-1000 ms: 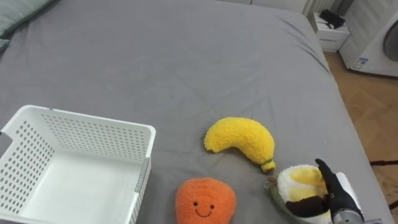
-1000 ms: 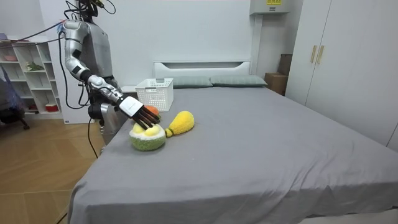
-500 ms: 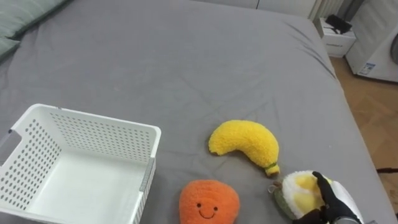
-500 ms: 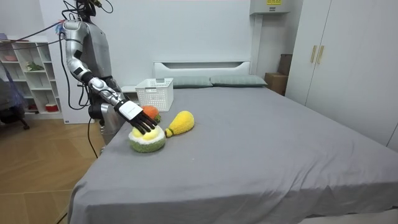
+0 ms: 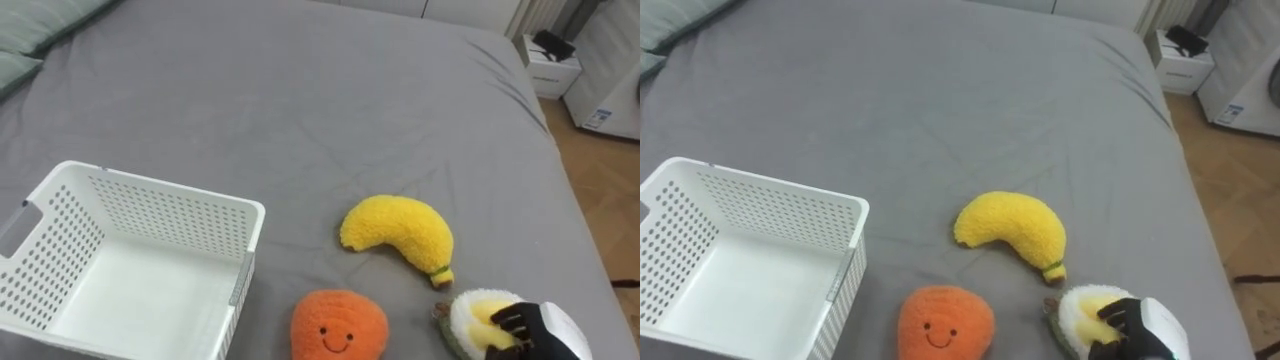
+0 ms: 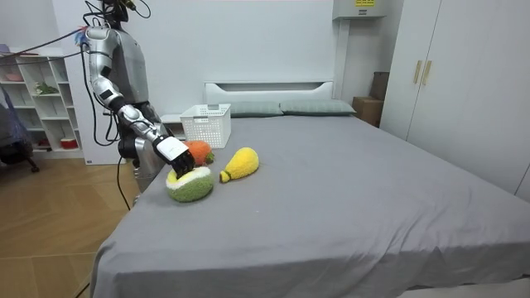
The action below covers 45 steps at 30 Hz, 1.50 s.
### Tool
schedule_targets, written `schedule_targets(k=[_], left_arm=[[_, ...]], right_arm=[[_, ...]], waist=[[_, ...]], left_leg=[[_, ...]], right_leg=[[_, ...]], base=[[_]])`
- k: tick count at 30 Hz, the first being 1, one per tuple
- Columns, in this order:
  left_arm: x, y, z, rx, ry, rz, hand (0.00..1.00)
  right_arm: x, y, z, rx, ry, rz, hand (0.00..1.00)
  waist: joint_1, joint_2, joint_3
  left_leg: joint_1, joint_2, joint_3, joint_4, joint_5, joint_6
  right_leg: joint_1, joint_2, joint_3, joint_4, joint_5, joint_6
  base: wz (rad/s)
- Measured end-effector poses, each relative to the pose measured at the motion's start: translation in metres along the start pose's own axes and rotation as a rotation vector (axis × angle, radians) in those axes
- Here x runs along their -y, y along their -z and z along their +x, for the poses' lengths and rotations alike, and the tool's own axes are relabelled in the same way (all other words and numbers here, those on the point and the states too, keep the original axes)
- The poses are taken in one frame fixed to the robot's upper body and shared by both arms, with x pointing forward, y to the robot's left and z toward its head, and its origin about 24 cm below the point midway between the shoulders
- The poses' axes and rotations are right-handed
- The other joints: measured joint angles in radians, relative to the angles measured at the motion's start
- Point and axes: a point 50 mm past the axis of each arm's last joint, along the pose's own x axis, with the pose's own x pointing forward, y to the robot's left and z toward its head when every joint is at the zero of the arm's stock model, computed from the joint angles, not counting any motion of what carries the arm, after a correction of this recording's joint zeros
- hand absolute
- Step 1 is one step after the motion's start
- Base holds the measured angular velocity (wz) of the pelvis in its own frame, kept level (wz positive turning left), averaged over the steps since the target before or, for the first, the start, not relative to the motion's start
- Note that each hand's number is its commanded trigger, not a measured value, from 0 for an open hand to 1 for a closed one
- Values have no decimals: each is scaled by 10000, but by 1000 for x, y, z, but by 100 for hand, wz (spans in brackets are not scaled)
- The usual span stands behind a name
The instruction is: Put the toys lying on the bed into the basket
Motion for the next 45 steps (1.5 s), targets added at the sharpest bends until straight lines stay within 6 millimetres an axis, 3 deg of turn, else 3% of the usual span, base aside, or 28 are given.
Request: schedule_targets(k=[5,18,30,33,37,40,45], left_arm=[[0,-3,0,62,4,-19,0],[1,-12,1,337,-80,-54,0],[0,-13,2,375,-85,-58,0],[0,-11,1,367,-42,-34,0],[0,-11,1,355,86,-61,0],[2,-9,1,204,182,-534,0],[-1,-5,1,-4,146,-892,0]], right_arm=[[-2,0,0,5,-77,-87,100],[-4,0,0,-20,-157,-41,100],[5,0,3,-398,119,1983,100],[20,-14,5,166,385,2559,100],[33,-34,3,1127,467,3374,100],[53,-59,-2,2354,794,3827,100],[82,-88,-13,3963,1380,4388,100]], waist=[[157,49,-26],[156,14,-5],[80,-13,16],[-151,-9,45],[-176,-40,29],[-204,25,108],[-345,-110,56]], left_leg=[[15,-4,-32,1,0,0],[-2,-13,-96,29,-4,1],[16,-14,-30,-62,-6,8],[-17,-12,-23,-74,-2,8],[10,-12,14,-109,26,15],[76,4,212,-157,27,17],[88,8,254,-192,33,23]], right_leg=[[5,1,-33,-50,0,0],[111,1,-96,-106,9,9],[109,-2,-76,-108,11,13],[23,-2,-55,-82,11,14],[-44,-13,-22,-78,11,15],[-68,-8,119,-46,12,16],[-56,-8,132,-69,12,18]], base=[[1],[1],[-1],[-2],[-4],[-11],[-2]])
